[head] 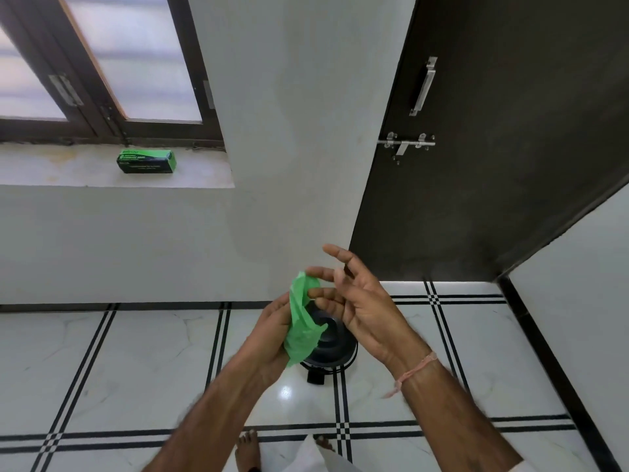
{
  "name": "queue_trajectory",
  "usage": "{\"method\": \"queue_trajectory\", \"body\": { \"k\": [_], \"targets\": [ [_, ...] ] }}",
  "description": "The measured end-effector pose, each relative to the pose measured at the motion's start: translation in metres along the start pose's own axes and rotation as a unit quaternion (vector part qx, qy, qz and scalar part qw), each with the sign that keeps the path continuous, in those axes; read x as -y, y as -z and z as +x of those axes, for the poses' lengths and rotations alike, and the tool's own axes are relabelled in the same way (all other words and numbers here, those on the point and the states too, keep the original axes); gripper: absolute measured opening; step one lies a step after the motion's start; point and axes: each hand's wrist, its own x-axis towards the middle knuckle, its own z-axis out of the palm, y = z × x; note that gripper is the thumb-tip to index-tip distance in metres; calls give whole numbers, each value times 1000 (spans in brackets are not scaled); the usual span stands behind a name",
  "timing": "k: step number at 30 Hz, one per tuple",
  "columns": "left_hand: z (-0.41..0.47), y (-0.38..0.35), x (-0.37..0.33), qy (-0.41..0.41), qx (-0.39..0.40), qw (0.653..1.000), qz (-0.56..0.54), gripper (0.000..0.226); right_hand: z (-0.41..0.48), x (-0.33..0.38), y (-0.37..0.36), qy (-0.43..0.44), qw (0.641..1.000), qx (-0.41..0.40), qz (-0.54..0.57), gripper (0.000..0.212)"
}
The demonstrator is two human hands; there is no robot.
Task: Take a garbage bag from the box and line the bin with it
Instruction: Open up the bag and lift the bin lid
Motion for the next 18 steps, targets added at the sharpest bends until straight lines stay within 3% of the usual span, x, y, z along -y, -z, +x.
{"method": "queue_trajectory", "body": {
  "k": [4, 7, 10, 13, 15, 18],
  "targets": [
    [-3, 2, -12, 43, 6, 999, 4, 36, -4, -1, 2, 81, 968, 58, -232, 53],
    [-4, 7, -19, 50, 7, 998, 47, 40, 3, -1, -6, 68, 963, 76, -250, 47],
    [-8, 9, -27, 38, -5, 998, 44, 20, 10, -4, -15, 75, 972, 66, -210, 20],
    [-5, 16, -25, -15, -65, 997, 28, 47, 12, -11, -16, 103, 980, 15, -168, 12],
    [-11, 20, -24, -98, -91, 987, 85, 61, 13, -15, -15, 112, 977, -13, -179, 12],
    [-23, 23, -25, -185, -37, 967, 174, 86, 15, -16, -19, 127, 964, -53, -227, 10]
  ]
}}
